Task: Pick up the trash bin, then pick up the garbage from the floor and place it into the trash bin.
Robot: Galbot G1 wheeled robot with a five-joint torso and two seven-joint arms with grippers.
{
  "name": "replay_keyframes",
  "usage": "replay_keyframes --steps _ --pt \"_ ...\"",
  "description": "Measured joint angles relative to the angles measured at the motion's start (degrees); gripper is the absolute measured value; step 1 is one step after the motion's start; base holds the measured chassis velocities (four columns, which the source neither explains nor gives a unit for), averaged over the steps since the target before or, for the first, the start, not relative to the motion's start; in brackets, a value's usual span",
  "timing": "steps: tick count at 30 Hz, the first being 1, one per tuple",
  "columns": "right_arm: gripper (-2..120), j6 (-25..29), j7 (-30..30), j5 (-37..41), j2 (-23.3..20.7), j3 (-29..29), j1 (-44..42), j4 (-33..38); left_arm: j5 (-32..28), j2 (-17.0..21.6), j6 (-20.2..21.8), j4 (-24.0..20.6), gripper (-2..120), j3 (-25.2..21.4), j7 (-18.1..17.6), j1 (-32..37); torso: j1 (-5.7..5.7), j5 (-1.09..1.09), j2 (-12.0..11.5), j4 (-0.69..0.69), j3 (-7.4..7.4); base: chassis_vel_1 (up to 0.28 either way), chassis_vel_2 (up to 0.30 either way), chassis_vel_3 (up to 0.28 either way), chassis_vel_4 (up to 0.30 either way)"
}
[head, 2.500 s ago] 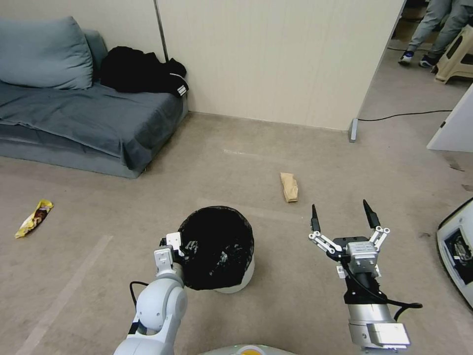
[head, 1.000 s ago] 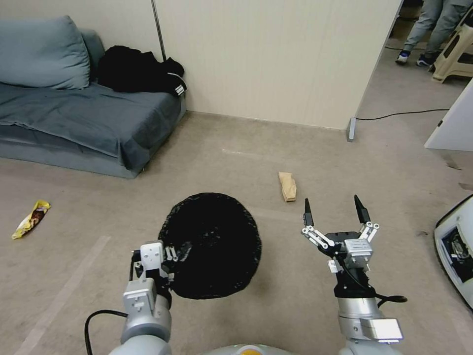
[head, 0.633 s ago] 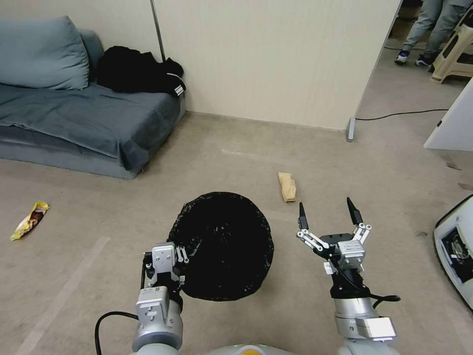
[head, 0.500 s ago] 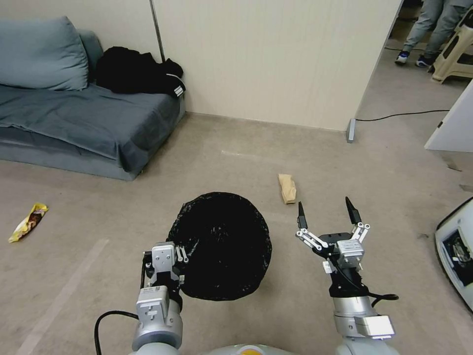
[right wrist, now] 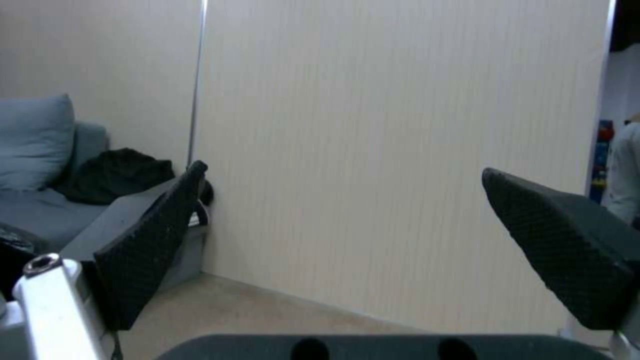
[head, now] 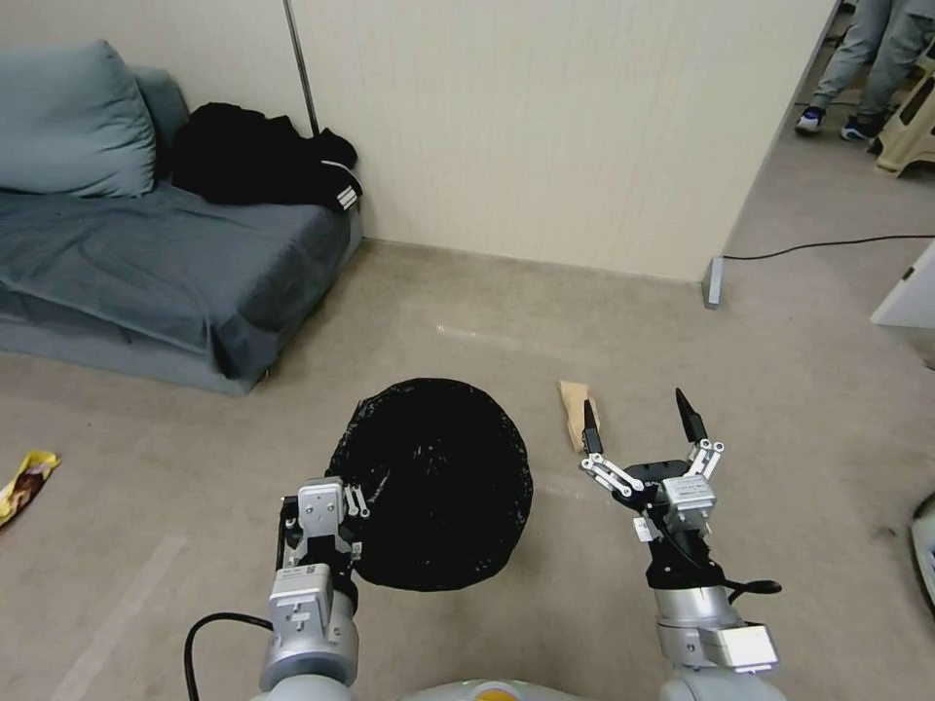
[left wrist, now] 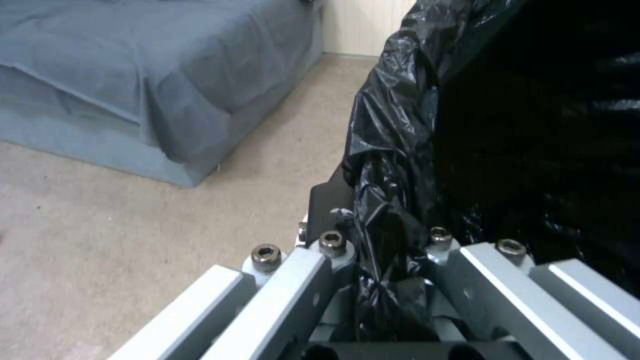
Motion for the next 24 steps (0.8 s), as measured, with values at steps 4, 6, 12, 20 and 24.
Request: replay_keyframes --steps 4,6,12,20,24 --pt "100 0.6 -0.4 0.0 -0.2 -0.1 0.0 0.0 0.3 0.0 -0.1 0.0 2 0.1 0.0 0.2 -0.01 -0.01 0.0 -0.01 -0.01 0.007 -0.012 -0.013 0.006" --pt "100 0.6 -0.4 0.1 -0.3 -0.2 0.0 0.0 0.3 0.0 -0.2 0.0 2 0.1 0.0 0.3 -0.01 0.00 0.0 -0.01 -0.02 0.062 -0.048 -0.060 0.053" --pt "100 -0.1 1.0 1.3 -1.6 -0.3 1.7 0.2 0.6 0.0 -0.3 -0.4 2 0.1 0.0 0.6 -0.01 -0.01 0.0 -0.02 -0.02 0.017 -0.020 -0.016 0.014" --pt "100 -10.1 7.2 2.1 -6.5 -1.6 8.5 0.2 0.2 0.0 -0.1 -0.5 2 -0.7 0.1 0.0 -0.01 -0.01 0.0 0.00 -0.01 0.000 0.000 0.000 0.000" --pt "100 -22.5 13.6 3.9 -9.9 -3.7 13.7 0.0 0.1 -0.2 0.6 -0.5 2 -1.6 0.2 -0.4 -0.01 -0.01 0.0 -0.01 -0.01 0.000 0.000 0.000 0.000"
